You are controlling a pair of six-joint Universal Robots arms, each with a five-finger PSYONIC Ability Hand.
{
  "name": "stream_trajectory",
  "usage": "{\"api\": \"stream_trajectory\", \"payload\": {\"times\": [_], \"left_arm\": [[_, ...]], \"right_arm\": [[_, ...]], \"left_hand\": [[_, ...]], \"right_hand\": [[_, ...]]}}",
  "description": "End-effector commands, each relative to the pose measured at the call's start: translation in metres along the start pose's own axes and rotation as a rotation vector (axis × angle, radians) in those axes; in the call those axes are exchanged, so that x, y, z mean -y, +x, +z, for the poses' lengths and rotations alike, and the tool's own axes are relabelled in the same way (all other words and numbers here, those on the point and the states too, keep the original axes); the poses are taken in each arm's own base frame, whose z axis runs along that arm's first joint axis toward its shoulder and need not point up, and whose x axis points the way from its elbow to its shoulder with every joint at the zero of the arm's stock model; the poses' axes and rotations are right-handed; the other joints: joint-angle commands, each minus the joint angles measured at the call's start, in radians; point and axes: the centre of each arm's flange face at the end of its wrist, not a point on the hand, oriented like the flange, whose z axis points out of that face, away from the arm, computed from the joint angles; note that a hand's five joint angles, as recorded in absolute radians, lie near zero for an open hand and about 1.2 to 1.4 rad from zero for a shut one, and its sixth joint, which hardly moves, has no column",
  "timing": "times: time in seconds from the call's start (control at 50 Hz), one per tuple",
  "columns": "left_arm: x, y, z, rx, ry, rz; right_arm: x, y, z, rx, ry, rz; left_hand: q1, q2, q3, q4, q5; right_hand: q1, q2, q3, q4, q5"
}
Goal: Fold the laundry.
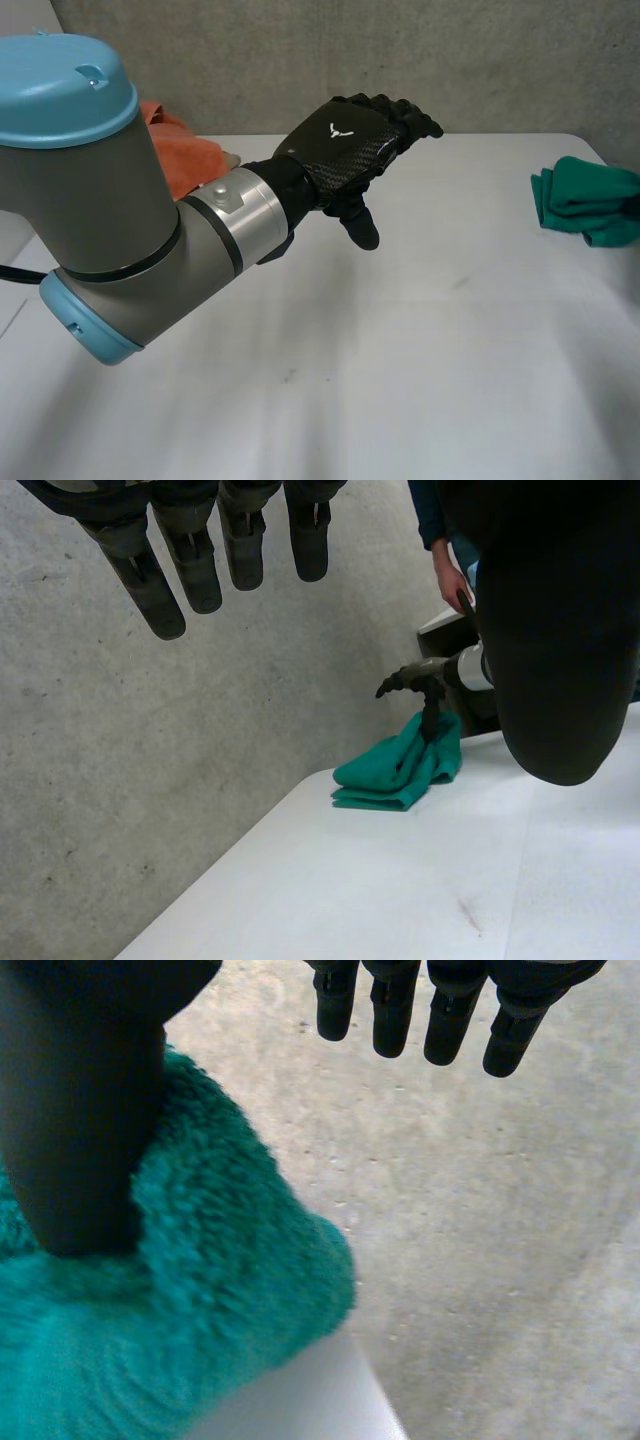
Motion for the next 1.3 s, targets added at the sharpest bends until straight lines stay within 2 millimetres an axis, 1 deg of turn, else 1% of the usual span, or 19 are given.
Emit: {"api": "stream_trajectory", "payload": {"times": [0.02, 0.1, 0.18, 0.28, 0.32, 0.36, 0.42, 0.48, 0.6, 0.72, 0.74, 0.76, 0.78, 0.84, 0.98, 1.08, 1.12, 1.2, 1.3], "left_arm": [[0.001, 0.000, 0.001, 0.002, 0.006, 0.001], [0.011, -0.005, 0.002, 0.032, 0.030, 0.013], [0.026, -0.023, 0.004, 0.159, 0.066, 0.031], [0.047, -0.072, 0.002, 0.402, 0.119, 0.062], [0.041, -0.117, -0.003, 0.547, 0.099, 0.082], [0.024, -0.173, -0.013, 0.690, 0.051, 0.125], [-0.003, -0.220, -0.016, 0.779, -0.033, 0.220], [-0.031, -0.246, -0.014, 0.807, -0.112, 0.297], [-0.119, -0.300, -0.013, 0.795, -0.305, 0.489], [-0.172, -0.332, -0.012, 0.792, -0.270, 0.553], [-0.174, -0.333, -0.011, 0.793, -0.264, 0.557], [-0.177, -0.334, -0.009, 0.798, -0.249, 0.561], [-0.177, -0.332, -0.007, 0.798, -0.240, 0.562], [-0.163, -0.325, 0.000, 0.816, -0.178, 0.562], [-0.048, -0.281, 0.004, 0.836, 0.143, 0.445], [0.043, -0.211, -0.004, 0.719, 0.380, 0.285], [0.059, -0.187, -0.006, 0.668, 0.413, 0.235], [0.062, -0.136, -0.007, 0.553, 0.391, 0.129], [0.026, -0.059, 0.009, 0.376, 0.247, 0.026]], "right_arm": [[0.014, 0.018, 0.001, -0.119, 0.018, -0.127], [0.040, 0.012, -0.005, -0.133, 0.025, -0.322], [0.045, -0.020, -0.032, 0.002, -0.043, -0.406], [0.056, -0.059, -0.075, 0.260, 0.017, -0.421], [0.064, -0.070, -0.100, 0.348, 0.067, -0.441], [0.069, -0.076, -0.118, 0.400, 0.097, -0.470], [0.070, -0.085, -0.148, 0.455, 0.116, -0.537], [0.068, -0.102, -0.181, 0.510, 0.108, -0.606], [0.062, -0.123, -0.240, 0.612, 0.075, -0.691], [0.057, -0.127, -0.271, 0.652, 0.053, -0.706], [0.055, -0.129, -0.278, 0.664, 0.047, -0.705], [0.054, -0.129, -0.281, 0.671, 0.043, -0.704], [0.053, -0.129, -0.283, 0.672, 0.040, -0.704], [0.054, -0.128, -0.288, 0.666, 0.036, -0.705], [0.060, -0.122, -0.283, 0.615, 0.044, -0.709], [0.070, -0.120, -0.282, 0.565, 0.057, -0.711], [0.076, -0.119, -0.281, 0.538, 0.069, -0.714], [0.085, -0.118, -0.282, 0.504, 0.082, -0.689], [0.093, -0.114, -0.280, 0.475, 0.078, -0.600]], "left_hand": [[-0.006, -0.004, -0.013, -0.002, 0.000], [-0.006, -0.004, -0.013, -0.002, 0.000], [-0.020, -0.018, -0.027, -0.016, -0.015], [-0.020, -0.018, -0.027, -0.017, -0.015], [-0.014, -0.012, -0.021, -0.011, -0.009], [-0.014, -0.012, -0.021, -0.011, -0.009], [-0.009, -0.007, -0.016, -0.005, -0.003], [-0.006, -0.004, -0.013, -0.002, 0.000], [-0.006, -0.004, -0.013, -0.002, 0.000], [0.272, 0.274, 0.265, 0.276, 0.277], [0.451, 0.453, 0.444, 0.454, 0.456], [1.063, 1.065, 1.056, 1.067, 1.068], [1.167, 1.169, 1.160, 1.171, 1.172], [1.168, 1.170, 1.161, 1.172, 1.173], [1.168, 1.170, 1.161, 1.172, 1.173], [1.168, 1.170, 1.161, 1.172, 1.173], [1.168, 1.170, 1.161, 1.172, 1.173], [1.168, 1.170, 1.161, 1.172, 1.173], [1.168, 1.170, 1.161, 1.172, 1.173]], "right_hand": [[-0.049, -0.036, -0.034, -0.034, -0.047], [-0.049, -0.036, -0.034, -0.034, -0.047], [-0.049, -0.036, -0.034, -0.034, -0.047], [-0.049, -0.036, -0.034, -0.034, -0.047], [-0.049, -0.036, -0.034, -0.034, -0.047], [-0.049, -0.036, -0.034, -0.034, -0.047], [-0.049, -0.036, -0.034, -0.034, -0.047], [-0.049, -0.036, -0.034, -0.034, -0.047], [-0.049, -0.036, -0.034, -0.034, -0.047], [-0.049, -0.036, -0.034, -0.034, -0.047], [-0.049, -0.036, -0.034, -0.034, -0.047], [-0.049, -0.036, -0.034, -0.034, -0.047], [-0.049, -0.036, -0.034, -0.034, -0.047], [-0.049, -0.036, -0.034, -0.034, -0.047], [-0.049, -0.036, -0.034, -0.034, -0.047], [-0.049, -0.036, -0.034, -0.034, -0.047], [-0.049, -0.036, -0.034, -0.034, -0.047], [-0.049, -0.036, -0.034, -0.034, -0.047], [-0.049, -0.036, -0.034, -0.034, -0.047]]}}
